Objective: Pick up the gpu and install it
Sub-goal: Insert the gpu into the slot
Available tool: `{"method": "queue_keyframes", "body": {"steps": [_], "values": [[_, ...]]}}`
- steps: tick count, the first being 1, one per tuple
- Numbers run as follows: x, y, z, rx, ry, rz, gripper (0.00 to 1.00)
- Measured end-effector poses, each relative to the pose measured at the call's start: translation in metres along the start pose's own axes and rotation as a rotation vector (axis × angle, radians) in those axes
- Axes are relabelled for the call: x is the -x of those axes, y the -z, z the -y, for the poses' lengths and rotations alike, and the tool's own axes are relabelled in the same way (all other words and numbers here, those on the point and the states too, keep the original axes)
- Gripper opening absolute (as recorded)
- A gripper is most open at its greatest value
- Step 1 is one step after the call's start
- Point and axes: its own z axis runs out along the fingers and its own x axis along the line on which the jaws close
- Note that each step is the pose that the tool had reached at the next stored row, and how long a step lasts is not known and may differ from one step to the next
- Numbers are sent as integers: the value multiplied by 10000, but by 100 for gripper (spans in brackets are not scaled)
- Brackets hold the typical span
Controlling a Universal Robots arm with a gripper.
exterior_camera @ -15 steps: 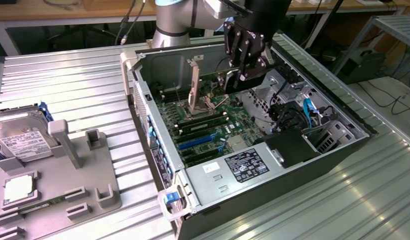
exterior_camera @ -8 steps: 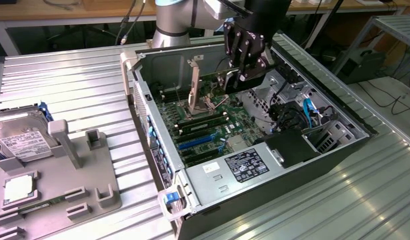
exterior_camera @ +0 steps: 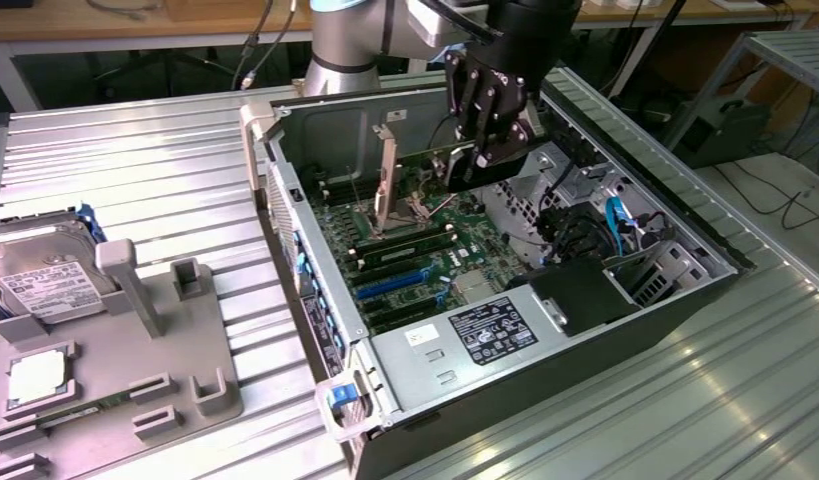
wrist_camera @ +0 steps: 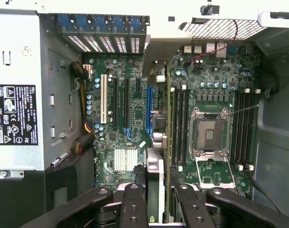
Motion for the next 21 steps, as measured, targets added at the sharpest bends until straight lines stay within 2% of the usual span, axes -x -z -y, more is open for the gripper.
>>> {"method": "queue_keyframes", "body": {"steps": [11, 12, 16, 21], "values": [[0, -1, -1, 1, 0, 1, 28], [0, -1, -1, 10, 0, 0, 28], [0, -6, -1, 122, -4, 4, 28], [-1, -28, -2, 175, -4, 6, 28]]}}
